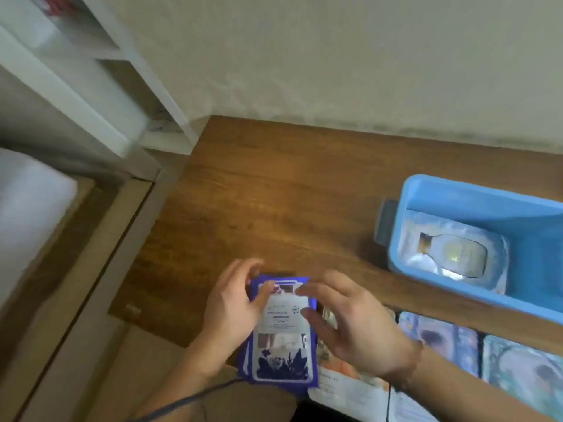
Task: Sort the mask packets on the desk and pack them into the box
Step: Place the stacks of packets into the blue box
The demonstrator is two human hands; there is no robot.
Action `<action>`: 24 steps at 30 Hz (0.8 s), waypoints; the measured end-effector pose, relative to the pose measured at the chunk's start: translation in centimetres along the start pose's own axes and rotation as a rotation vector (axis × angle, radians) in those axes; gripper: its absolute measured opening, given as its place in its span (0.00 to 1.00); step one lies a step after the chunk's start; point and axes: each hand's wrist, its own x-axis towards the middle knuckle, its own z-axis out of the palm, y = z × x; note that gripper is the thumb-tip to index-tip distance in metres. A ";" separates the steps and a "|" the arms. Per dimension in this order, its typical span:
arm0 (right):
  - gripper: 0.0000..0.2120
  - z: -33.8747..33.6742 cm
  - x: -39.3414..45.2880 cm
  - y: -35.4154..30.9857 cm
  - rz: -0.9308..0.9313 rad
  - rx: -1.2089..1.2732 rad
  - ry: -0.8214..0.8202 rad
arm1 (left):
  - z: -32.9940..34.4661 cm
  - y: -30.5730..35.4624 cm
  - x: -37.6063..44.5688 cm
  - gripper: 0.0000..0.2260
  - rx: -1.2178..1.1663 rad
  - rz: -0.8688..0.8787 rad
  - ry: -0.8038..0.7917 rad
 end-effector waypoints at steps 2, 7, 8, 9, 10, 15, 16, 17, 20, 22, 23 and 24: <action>0.22 4.0 1.9 1.3 0.135 -0.190 -0.208 | 0.6 -2.6 -3.2 0.30 0.040 -0.172 -0.209; 0.35 8.1 3.7 2.6 0.238 -0.542 -0.498 | 1.8 -5.3 -7.4 0.57 0.164 -0.155 -0.481; 0.35 8.5 3.6 2.7 0.235 -0.571 -0.488 | 1.8 -5.6 -7.7 0.60 0.188 -0.134 -0.496; 0.35 8.7 3.4 2.7 0.235 -0.587 -0.470 | 2.0 -6.0 -8.0 0.62 0.214 -0.105 -0.511; 0.34 9.0 3.3 2.7 0.237 -0.590 -0.452 | 2.0 -6.2 -8.3 0.63 0.236 -0.073 -0.526; 0.35 9.4 2.8 2.4 0.307 -0.520 -0.424 | 2.8 -7.3 -9.3 0.55 0.143 -0.008 -0.441; 0.35 9.3 2.8 2.3 0.336 -0.488 -0.426 | 2.9 -7.4 -9.4 0.52 0.139 -0.001 -0.430; 0.34 9.3 3.0 2.2 0.371 -0.455 -0.421 | 3.0 -7.5 -9.5 0.50 0.143 0.000 -0.425; 0.31 9.4 4.0 2.0 0.488 -0.426 -0.447 | 3.1 -7.5 -9.6 0.47 0.141 -0.005 -0.437; 0.30 9.4 4.9 2.1 0.570 -0.432 -0.519 | 2.9 -7.4 -9.5 0.46 0.147 0.012 -0.444; 0.29 9.3 5.4 2.2 0.602 -0.415 -0.552 | 2.9 -7.4 -9.5 0.46 0.160 0.025 -0.442; 0.27 9.1 5.8 2.4 0.620 -0.386 -0.584 | 2.9 -7.4 -9.5 0.46 0.174 0.037 -0.439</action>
